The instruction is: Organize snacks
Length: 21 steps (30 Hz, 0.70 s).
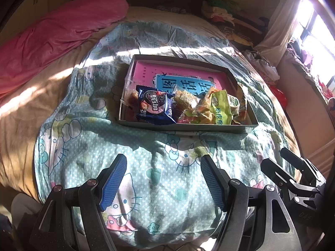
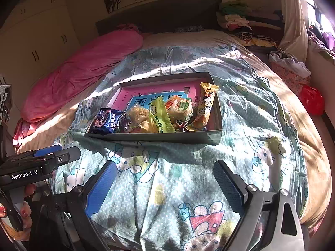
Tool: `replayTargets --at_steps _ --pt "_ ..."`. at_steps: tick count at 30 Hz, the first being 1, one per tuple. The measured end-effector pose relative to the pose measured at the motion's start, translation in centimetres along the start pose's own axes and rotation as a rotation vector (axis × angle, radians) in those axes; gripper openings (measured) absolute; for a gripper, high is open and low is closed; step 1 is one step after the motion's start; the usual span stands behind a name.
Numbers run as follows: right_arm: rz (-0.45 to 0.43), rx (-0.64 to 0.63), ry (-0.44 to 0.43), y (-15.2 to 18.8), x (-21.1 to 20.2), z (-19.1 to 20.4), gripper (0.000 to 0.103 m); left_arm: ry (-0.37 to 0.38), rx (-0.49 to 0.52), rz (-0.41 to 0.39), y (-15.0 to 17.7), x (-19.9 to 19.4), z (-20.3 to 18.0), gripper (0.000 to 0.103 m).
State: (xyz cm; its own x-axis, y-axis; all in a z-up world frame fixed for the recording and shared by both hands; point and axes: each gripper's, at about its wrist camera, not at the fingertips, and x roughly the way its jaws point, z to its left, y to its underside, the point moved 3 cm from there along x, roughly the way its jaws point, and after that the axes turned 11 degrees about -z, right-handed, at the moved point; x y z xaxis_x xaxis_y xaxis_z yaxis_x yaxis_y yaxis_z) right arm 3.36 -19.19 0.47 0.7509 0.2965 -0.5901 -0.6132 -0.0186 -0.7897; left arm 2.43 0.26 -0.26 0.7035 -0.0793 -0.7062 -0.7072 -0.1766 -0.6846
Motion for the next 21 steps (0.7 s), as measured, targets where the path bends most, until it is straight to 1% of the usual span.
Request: replayTargets --at_steps 14,21 --pt "0.007 0.006 0.005 0.08 0.06 -0.20 0.094 -0.010 -0.004 0.000 -0.16 -0.10 0.28 0.075" --pt "0.010 0.006 0.007 0.16 0.01 -0.22 0.094 -0.015 0.014 -0.001 -0.22 -0.13 -0.01 0.075"
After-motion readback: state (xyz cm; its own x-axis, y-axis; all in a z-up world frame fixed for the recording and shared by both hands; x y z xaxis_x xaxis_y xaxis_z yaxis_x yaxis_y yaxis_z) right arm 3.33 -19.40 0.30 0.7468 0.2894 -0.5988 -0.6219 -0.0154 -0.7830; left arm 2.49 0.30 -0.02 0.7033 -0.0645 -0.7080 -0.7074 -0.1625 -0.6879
